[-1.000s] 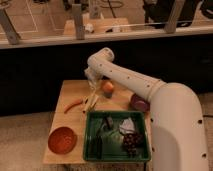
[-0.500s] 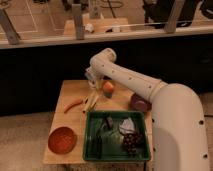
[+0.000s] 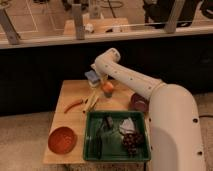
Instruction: Place sponge in table surface
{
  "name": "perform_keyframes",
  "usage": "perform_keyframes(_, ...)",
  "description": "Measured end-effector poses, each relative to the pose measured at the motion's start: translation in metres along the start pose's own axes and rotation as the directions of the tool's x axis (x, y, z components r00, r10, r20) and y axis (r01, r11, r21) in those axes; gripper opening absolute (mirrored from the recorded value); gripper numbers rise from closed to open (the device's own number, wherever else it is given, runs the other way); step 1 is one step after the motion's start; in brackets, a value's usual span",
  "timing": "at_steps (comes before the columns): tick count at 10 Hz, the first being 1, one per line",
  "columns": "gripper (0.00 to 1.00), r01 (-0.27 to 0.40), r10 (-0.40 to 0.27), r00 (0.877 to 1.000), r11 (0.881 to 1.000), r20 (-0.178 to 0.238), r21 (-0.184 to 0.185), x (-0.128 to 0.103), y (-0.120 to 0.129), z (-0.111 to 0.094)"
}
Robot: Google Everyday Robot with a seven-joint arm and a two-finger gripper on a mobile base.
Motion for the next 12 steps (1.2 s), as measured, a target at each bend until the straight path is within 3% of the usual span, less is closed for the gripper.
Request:
perform_keyframes(6,0.79,0.004,-0.004,1.0,1.0,0.01,0.006,-0.002,0.006,0.016)
perform_keyframes(7,0.73,0.007,-0.007,1.0,1.0,0.009,0.004,-0.003,0.007,0.019)
perform_keyframes(12,0.22,0.003,-0.003,1.0,1.0,-0.005,0.007,-0.006,0.01,0.021)
